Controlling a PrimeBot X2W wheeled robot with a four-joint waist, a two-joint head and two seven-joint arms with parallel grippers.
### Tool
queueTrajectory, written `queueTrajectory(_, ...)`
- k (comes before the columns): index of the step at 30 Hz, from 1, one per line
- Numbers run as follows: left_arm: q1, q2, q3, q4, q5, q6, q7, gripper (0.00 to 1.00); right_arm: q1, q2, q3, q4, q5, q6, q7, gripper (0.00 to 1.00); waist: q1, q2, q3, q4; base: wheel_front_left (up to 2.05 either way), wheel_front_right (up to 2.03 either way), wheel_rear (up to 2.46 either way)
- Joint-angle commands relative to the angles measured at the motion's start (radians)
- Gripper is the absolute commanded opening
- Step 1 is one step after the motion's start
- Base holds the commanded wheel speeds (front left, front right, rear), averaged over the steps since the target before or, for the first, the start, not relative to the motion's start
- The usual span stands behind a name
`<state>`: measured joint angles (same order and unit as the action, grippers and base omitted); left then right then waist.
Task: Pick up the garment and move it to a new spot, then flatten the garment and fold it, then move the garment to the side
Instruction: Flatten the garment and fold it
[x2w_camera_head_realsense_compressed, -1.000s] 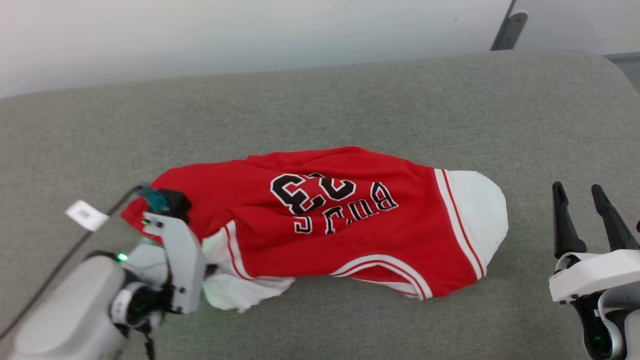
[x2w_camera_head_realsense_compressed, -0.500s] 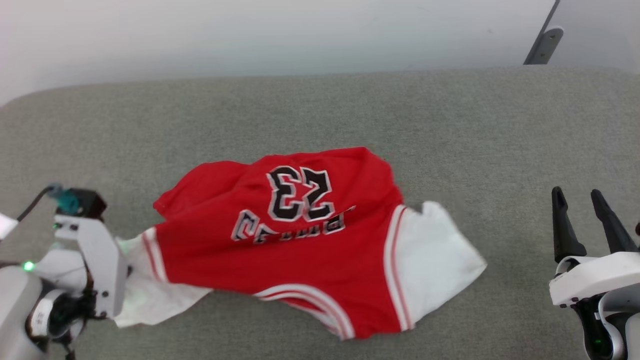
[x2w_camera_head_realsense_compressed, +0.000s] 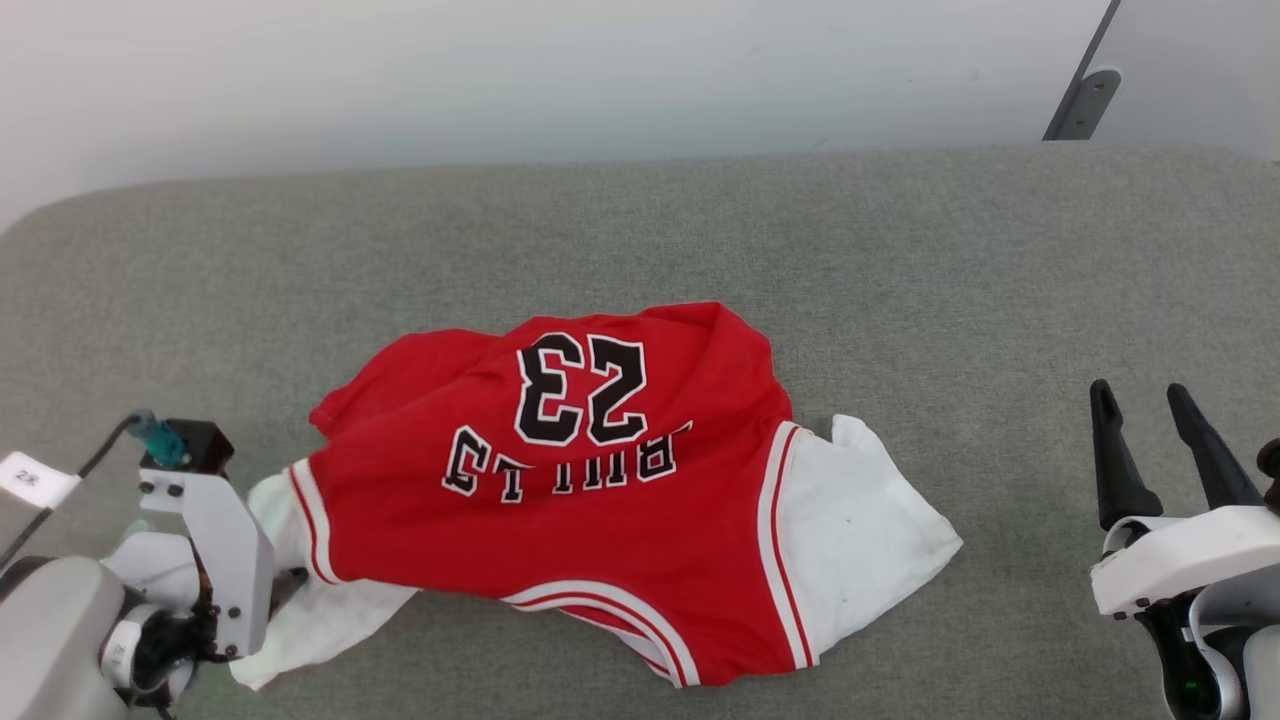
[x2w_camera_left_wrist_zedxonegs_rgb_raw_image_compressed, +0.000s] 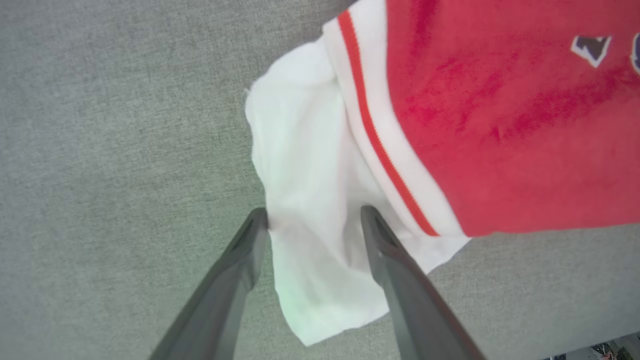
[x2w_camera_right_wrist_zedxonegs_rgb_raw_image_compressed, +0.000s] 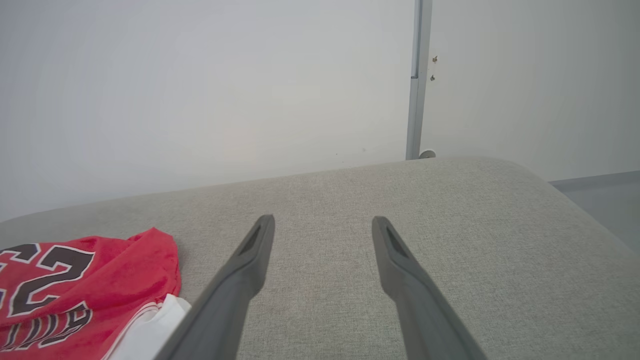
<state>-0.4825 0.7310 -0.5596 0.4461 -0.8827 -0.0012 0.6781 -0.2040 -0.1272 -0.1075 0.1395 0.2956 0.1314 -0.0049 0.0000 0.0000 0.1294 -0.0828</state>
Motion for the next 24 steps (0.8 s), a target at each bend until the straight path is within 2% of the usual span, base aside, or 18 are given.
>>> queueTrajectory(1, -0.009, 0.001, 0.001, 0.005, -0.004, -0.004, 0.002, 1.0, -0.003, -0.004, -0.001, -0.001, 0.001, -0.001, -0.007, 1.0, 0.0, 0.0, -0.003, 0.001, 0.0, 0.0, 0.0)
queueTrajectory(11, 0.021, 0.015, -0.015, 0.014, -0.02, 0.029, 0.076, 1.0, 0.014, -0.011, -0.008, -0.007, 0.013, -0.001, -0.017, 1.0, 0.0, 0.0, -0.011, 0.01, 0.0, 0.0, 0.0)
queueTrajectory(23, 0.087, -0.025, 0.007, 0.089, -0.103, 0.069, 0.113, 1.0, 0.018, -0.006, -0.013, -0.028, 0.009, -0.002, -0.001, 1.0, 0.0, 0.0, 0.006, -0.004, 0.0, 0.0, 0.0)
queueTrajectory(24, 0.093, -0.031, 0.009, 0.099, -0.112, 0.07, 0.119, 0.83, 0.018, -0.004, -0.013, -0.031, 0.007, -0.001, 0.002, 1.0, 0.0, 0.0, 0.006, -0.005, 0.0, 0.0, 0.0)
